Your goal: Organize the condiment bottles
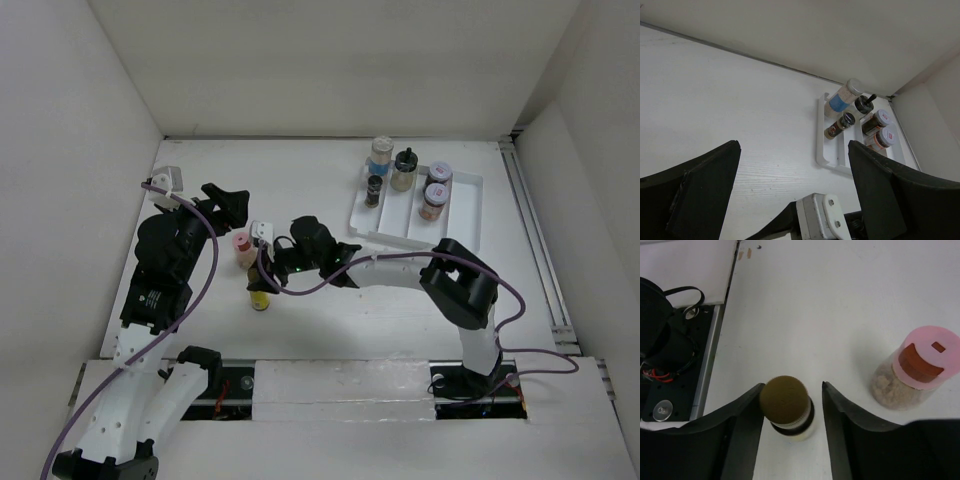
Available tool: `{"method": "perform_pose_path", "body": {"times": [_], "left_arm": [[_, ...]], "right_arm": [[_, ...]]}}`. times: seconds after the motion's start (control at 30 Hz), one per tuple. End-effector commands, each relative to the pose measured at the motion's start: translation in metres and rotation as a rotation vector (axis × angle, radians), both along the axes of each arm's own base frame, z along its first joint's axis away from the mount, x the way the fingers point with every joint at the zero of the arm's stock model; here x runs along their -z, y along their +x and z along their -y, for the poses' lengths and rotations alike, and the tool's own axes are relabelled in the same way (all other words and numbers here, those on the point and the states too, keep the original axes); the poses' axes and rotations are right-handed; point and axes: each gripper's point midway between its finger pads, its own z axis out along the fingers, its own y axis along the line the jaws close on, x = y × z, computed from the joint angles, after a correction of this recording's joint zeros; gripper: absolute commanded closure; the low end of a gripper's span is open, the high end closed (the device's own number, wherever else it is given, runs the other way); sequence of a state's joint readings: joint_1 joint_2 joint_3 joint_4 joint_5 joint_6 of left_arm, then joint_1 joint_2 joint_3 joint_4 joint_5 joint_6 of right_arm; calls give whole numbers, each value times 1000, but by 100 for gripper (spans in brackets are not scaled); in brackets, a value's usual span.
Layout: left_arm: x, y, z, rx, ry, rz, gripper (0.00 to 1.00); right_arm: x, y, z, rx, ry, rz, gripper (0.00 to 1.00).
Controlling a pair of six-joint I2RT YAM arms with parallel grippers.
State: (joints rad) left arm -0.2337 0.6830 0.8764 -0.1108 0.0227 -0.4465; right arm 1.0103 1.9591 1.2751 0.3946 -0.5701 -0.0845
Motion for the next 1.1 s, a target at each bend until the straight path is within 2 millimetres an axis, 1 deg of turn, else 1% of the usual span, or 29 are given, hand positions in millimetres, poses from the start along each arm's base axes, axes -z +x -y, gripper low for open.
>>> {"method": "perform_pose_path", "body": {"times": [0.0, 0.1, 0.13, 0.2, 0.23, 0.27, 0.3, 0.33, 0.37, 0.4, 0.43, 0.47, 0.5, 0.53, 0.57, 0.6, 0.63, 0.67, 0.7, 0.73, 0.77, 0.8, 0.83, 0.87, 0.9, 0.93, 0.97, 1.03, 1.07], "left_arm": [[-13, -1, -2, -5, -8, 47, 15], [-13, -1, -2, -5, -8, 47, 15], [-13, -1, -2, -5, -8, 47, 15], [-13, -1, -2, -5, -8, 47, 15], [-13, -2, 0, 4, -8, 47, 15], [-13, -2, 0, 5, -8, 47, 15], [-13, -2, 0, 5, -8, 47, 15], [-13, -2, 0, 5, -8, 47, 15], [-13, -2, 0, 5, -8, 47, 15], [-13, -2, 0, 5, -8, 47, 15], [-9, -2, 1, 15, -6, 38, 15], [-9, -2, 1, 15, -6, 38, 15], [-11, -1, 2, 15, -8, 47, 15], [-11, -1, 2, 15, -8, 47, 15], [-11, -1, 2, 15, -8, 47, 15], [-11, -1, 2, 15, -8, 47, 15], [-11, -2, 3, 24, -9, 47, 15], [-11, -2, 3, 24, -9, 47, 15], [-9, 0, 4, 24, -7, 38, 15], [-9, 0, 4, 24, -7, 38, 15], [-6, 2, 4, 24, -5, 29, 15], [-6, 2, 6, 35, -5, 29, 15], [-4, 4, 6, 35, -3, 20, 15], [-4, 4, 6, 35, -3, 20, 15], [-4, 4, 6, 35, -3, 20, 15], [-4, 4, 6, 35, -3, 20, 15], [-4, 4, 6, 35, -3, 20, 15], [-4, 4, 6, 35, -3, 20, 15], [-4, 4, 6, 35, -3, 20, 15]], "right_arm": [[-35, -7, -20, -55, 124, 23, 48], [-40, -7, -21, -52, 143, 14, 60], [-52, -9, -18, -53, 160, 26, 66], [-70, -9, -12, -36, 197, 53, 69], [-74, -3, -3, -10, 198, 57, 70], [-102, -3, 7, 0, 243, 78, 70], [-115, 3, 16, 27, 260, 93, 70], [-127, 21, 31, 90, 276, 114, 70], [-147, 25, 52, 133, 301, 137, 70], [-153, 34, 68, 182, 299, 143, 70], [-159, 64, 94, 293, 296, 159, 70], [-152, 76, 114, 358, 274, 154, 72], [-170, 84, 138, 425, 291, 186, 72], [-165, 103, 161, 538, 262, 183, 72], [-165, 127, 194, 647, 248, 193, 72], [-162, 133, 216, 714, 238, 197, 72], [-157, 143, 235, 780, 217, 193, 72], [-155, 164, 267, 900, 206, 206, 72], [-149, 173, 283, 953, 191, 204, 72], [-147, 188, 310, 1037, 176, 208, 72], [-143, 191, 312, 1053, 166, 204, 72], [-136, 203, 332, 1111, 148, 200, 72], [-124, 216, 339, 1136, 122, 184, 72], [-120, 225, 346, 1155, 111, 179, 72], [-115, 235, 360, 1191, 98, 173, 72], [-119, 245, 365, 1206, 102, 178, 72], [-104, 256, 367, 1205, 76, 154, 72], [-99, 268, 371, 1208, 75, 152, 72], [-94, 278, 370, 1217, 72, 151, 72]]}}
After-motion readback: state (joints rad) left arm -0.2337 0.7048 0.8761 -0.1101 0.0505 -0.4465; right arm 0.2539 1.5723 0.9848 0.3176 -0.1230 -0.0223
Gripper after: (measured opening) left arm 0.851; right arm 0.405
